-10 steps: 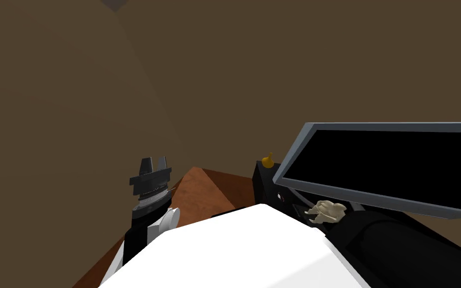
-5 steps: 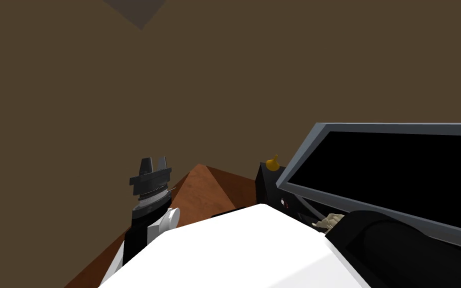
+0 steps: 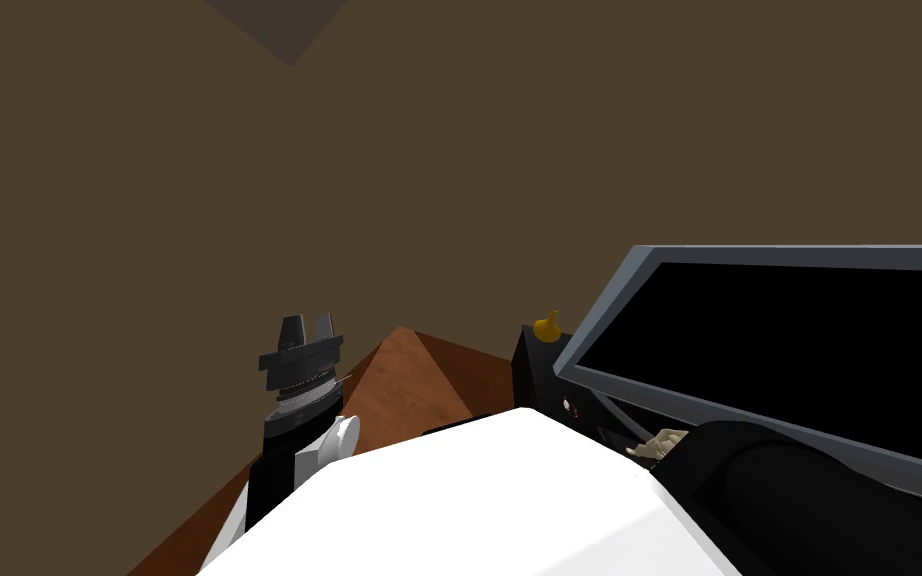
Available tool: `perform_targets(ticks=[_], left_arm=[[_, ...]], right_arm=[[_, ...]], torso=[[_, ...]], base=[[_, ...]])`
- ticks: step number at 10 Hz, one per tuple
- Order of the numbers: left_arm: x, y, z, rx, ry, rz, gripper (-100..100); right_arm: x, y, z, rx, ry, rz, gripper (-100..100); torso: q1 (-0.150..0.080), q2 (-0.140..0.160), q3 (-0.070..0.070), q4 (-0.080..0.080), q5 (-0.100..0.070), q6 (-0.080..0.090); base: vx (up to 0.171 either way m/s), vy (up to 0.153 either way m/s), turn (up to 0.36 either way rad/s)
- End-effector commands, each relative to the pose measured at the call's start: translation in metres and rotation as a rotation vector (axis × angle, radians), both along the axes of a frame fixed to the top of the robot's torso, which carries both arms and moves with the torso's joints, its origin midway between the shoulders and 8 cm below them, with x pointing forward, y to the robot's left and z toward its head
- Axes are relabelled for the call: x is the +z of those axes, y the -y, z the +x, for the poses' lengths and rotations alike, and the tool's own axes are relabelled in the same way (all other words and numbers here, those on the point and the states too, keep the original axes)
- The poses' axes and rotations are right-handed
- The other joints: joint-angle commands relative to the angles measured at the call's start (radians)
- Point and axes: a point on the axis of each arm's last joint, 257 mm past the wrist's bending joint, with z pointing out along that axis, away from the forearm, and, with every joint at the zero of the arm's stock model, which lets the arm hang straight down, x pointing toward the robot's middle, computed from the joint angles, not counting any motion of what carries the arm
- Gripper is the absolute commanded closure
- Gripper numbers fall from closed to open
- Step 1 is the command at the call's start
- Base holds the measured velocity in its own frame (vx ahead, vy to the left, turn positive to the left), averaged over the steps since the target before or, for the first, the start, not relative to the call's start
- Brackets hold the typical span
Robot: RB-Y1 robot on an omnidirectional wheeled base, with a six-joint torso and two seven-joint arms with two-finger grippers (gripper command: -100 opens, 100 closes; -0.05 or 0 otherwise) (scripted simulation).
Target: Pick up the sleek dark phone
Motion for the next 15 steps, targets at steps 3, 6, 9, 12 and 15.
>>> perform_targets(ticks=[3,6,9,12,15], left_arm=[[0.000,0.000,0.000,0.000,0.000,0.000,0],[0.000,0.000,0.000,0.000,0.000,0.000,0],[0.000,0.000,0.000,0.000,0.000,0.000,0],[0.000,0.000,0.000,0.000,0.000,0.000,0],[0.000,0.000,0.000,0.000,0.000,0.000,0]], right_arm=[[-0.014,-0.006,0.000,0.001,0.002,0.001,-100],[-0.016,-0.007,0.000,0.001,0.002,0.001,100],[-0.015,-0.007,0.000,0.000,0.004,0.001,100],[-0.009,-0.004,0.000,0.000,0.002,0.000,100],[0.001,0.000,0.001,0.001,0.001,0.000,100]], torso=[[0.000,0.000,0.000,0.000,0.000,0.000],[0.000,0.000,0.000,0.000,0.000,0.000],[0.000,0.000,0.000,0.000,0.000,0.000],[-0.001,0.000,0.000,0.000,0.000,0.000],[0.000,0.000,0.000,0.000,0.000,0.000]], base=[[0.000,0.000,0.000],[0.000,0.000,0.000],[-0.001,0.001,-0.005],[0.000,-0.002,0.000],[0.000,0.000,0.000]])
